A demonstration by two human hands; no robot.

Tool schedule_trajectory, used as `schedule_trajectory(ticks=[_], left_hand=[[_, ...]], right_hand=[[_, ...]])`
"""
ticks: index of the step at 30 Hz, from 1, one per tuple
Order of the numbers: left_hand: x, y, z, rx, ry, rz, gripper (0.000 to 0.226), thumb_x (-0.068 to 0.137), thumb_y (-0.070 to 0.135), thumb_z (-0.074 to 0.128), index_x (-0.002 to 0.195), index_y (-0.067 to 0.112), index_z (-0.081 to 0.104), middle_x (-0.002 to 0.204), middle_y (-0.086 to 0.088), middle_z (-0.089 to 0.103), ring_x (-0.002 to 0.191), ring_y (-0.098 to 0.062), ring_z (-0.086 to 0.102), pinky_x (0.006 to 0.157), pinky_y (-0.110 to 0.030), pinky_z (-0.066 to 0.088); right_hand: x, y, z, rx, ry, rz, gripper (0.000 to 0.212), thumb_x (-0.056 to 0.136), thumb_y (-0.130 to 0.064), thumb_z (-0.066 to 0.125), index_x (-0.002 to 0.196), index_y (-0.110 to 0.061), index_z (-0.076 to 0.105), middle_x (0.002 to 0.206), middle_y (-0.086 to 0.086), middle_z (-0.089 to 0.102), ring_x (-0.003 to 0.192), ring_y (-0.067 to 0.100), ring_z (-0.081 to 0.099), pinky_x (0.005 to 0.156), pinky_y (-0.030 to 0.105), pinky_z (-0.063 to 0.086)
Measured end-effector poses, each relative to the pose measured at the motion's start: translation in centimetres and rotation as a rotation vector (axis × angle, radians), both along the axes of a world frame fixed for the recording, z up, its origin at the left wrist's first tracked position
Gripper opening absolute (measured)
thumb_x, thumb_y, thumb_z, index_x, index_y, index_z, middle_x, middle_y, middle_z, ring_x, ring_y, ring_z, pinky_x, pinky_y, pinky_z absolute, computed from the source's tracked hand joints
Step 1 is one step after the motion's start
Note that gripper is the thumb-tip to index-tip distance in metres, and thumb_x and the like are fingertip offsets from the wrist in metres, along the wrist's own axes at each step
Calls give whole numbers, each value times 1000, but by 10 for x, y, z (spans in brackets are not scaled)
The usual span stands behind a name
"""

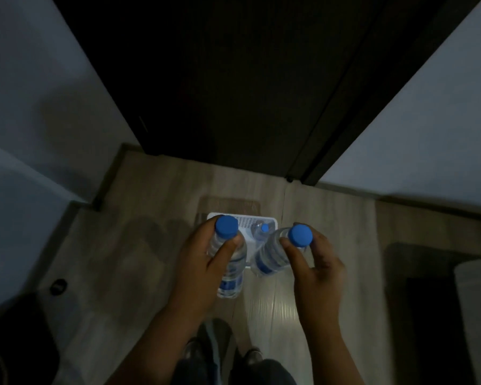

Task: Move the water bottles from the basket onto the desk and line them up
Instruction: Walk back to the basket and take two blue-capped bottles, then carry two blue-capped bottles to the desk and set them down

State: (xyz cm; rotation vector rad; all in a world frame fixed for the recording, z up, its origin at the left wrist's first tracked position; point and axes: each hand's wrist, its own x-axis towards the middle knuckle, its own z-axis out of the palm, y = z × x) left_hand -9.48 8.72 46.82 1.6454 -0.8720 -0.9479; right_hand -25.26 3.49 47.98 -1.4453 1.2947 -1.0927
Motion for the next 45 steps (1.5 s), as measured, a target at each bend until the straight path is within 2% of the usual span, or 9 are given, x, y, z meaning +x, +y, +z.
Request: schedule_trajectory(ticks=[2,7,13,16,22,29,32,36,45], left_hand=[[-1,6,51,-32,-2,5,32,83,30,59,110,14,61,103,3,69,96,-10,67,86,-38,56],[-1,24,161,-156,-3,49,27,86,35,60,107,19,63,95,11,70,89,-4,67,76,-17,53],[2,36,273,-347,-44,81,31,88,40,57,110,17,59,93,10,66,87,-3,65,75,-17,52],[10,41,328,-461,-98,71,38,87,44,51,110,14,58,89,4,65,80,-5,65,69,-14,52],[36,57,406,-640,-172,61,37,87,49,48,104,19,61,85,7,67,79,-8,66,67,-16,51],[50,73,451,-753,-241,99,25,86,47,49,95,28,62,88,6,70,77,-7,68,65,-17,53],[50,79,457,-747,-224,151,25,85,47,49,95,28,62,87,5,71,76,-10,69,65,-24,57],[48,86,460,-731,-269,233,27,84,46,49,92,24,63,83,2,70,71,-9,68,60,-18,53],[29,107,464,-684,-279,565,15,84,30,55,79,18,62,71,-2,68,63,-12,66,58,-24,52]], right_hand=[[-8,6,43,-1,25,22,35,80,-37,59,111,-22,63,105,-17,67,102,-1,63,82,7,47],[-10,14,163,-62,-47,16,27,84,-34,57,107,-20,63,98,-9,67,94,3,64,77,9,49],[-1,28,279,-264,-98,-10,35,90,-37,54,111,-10,59,99,3,62,93,13,63,78,20,52],[9,38,330,-372,-113,-26,39,90,-41,48,112,-9,58,95,0,61,87,8,62,74,16,50],[26,56,411,-555,-220,-53,26,92,-41,47,110,-27,60,98,-10,65,90,10,64,75,23,53],[46,71,455,-642,-299,36,20,92,-42,46,97,-30,61,88,-1,65,79,8,63,67,13,50],[52,70,460,-609,-319,100,18,92,-42,47,93,-31,62,86,2,66,77,11,64,66,19,53],[60,63,462,-583,-342,228,19,91,-43,48,93,-30,62,84,3,64,73,13,63,63,21,53],[84,42,460,-463,-437,600,19,93,-40,51,92,-24,62,83,2,65,73,13,65,63,16,52]])
